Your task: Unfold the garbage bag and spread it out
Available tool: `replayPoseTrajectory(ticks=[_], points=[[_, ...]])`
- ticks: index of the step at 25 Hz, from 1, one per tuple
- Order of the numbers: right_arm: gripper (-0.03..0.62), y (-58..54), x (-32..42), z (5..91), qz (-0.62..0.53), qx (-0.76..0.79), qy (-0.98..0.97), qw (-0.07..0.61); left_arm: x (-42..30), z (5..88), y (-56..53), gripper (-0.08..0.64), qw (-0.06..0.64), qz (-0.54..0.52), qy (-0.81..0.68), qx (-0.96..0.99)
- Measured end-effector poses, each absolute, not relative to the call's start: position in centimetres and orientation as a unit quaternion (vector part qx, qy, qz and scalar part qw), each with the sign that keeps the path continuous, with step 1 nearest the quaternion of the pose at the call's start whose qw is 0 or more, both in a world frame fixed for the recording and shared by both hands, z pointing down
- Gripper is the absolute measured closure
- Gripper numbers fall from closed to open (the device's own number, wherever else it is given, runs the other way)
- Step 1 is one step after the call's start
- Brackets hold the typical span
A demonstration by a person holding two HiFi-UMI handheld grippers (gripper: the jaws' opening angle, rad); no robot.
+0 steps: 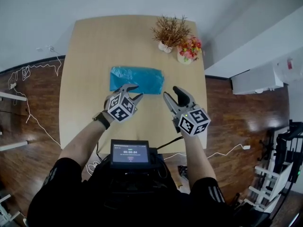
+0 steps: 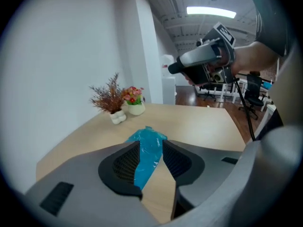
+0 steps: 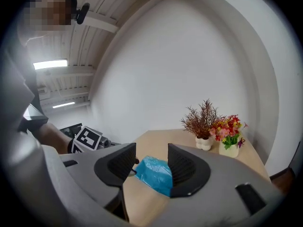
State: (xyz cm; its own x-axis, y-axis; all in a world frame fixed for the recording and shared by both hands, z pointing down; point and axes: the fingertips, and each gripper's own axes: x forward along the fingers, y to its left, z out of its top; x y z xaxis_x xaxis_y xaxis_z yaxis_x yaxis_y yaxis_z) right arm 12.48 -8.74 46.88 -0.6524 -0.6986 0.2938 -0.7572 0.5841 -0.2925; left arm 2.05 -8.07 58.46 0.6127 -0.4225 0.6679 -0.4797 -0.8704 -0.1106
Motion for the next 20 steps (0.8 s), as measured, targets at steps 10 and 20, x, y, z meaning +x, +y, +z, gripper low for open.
replayPoseTrajectory(ticks=[10,20], points=[[0.364,-11.6,14.3,52.0,0.242,0.410,-0.875,0.089,8.0,68.3,-9.9,0.357,-0.009,0.475,-0.181,0.861],[0.364,-12.2,15.6,56.8,0.280,0.413,-0.861,0.103,10.5,75.0,-9.6,0.351,0.023,0.520,-0.145,0.842]])
